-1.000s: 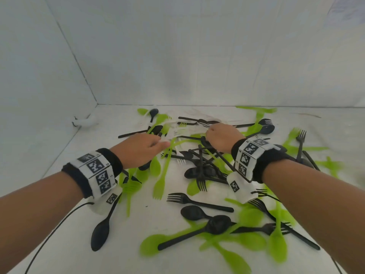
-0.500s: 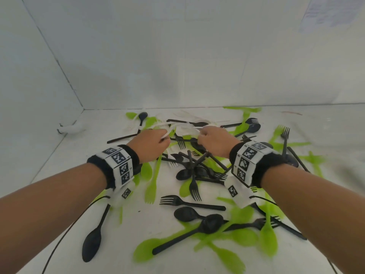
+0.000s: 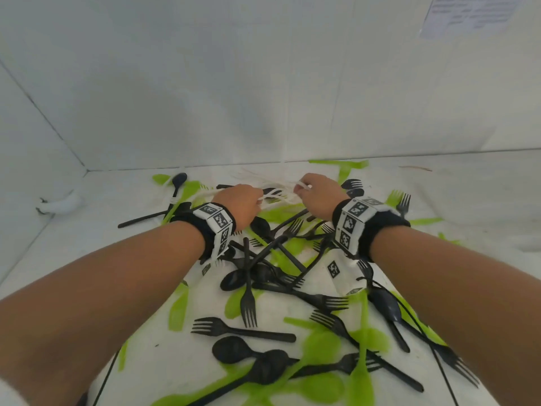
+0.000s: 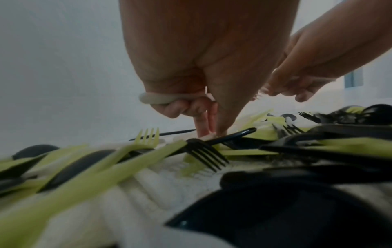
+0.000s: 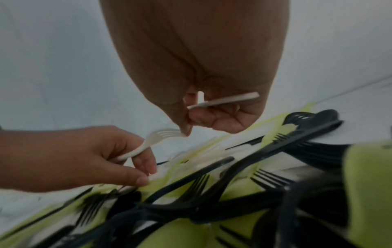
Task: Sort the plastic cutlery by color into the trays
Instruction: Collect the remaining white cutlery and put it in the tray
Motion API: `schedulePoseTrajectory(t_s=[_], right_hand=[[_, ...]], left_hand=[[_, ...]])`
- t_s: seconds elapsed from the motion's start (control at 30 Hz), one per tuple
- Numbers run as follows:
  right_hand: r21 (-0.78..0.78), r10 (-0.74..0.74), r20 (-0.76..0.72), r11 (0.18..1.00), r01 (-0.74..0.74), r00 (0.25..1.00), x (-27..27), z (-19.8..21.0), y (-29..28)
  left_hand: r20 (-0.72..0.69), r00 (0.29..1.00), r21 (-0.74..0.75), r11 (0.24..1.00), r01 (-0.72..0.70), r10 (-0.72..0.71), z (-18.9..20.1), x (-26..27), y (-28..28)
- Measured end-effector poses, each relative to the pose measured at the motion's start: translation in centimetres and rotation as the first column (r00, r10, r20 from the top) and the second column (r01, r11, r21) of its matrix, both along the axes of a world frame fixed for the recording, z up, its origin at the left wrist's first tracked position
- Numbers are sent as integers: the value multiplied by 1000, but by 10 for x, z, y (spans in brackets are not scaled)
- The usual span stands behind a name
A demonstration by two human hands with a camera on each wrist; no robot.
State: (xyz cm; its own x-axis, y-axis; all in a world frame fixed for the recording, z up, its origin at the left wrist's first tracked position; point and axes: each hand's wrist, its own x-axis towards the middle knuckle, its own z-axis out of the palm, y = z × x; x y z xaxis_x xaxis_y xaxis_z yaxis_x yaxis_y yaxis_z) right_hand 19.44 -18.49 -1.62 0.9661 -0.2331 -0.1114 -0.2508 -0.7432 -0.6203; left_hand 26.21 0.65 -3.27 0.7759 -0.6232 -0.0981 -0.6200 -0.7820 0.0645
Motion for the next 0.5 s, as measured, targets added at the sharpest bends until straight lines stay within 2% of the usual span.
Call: schedulePoseTrajectory(t_s=[0.07, 0.27, 0.4, 0.5], right_hand=[[-14, 78, -30, 997, -79, 996, 11, -3, 3], [-232, 257, -135, 931, -283, 957, 38, -5, 14], [-249, 317, -155, 904, -348, 935, 46, -6, 18], [-293, 376, -162, 865, -408, 912, 50, -5, 23]], left_hand=[[-38, 999, -14, 999, -31, 31, -2, 2, -1], [-99, 994, -20, 999, -41, 39, 0, -5, 17], [-168, 984, -5, 998, -55, 53, 10, -14, 25], [-170, 985, 39, 999, -16, 22, 22, -21, 29]])
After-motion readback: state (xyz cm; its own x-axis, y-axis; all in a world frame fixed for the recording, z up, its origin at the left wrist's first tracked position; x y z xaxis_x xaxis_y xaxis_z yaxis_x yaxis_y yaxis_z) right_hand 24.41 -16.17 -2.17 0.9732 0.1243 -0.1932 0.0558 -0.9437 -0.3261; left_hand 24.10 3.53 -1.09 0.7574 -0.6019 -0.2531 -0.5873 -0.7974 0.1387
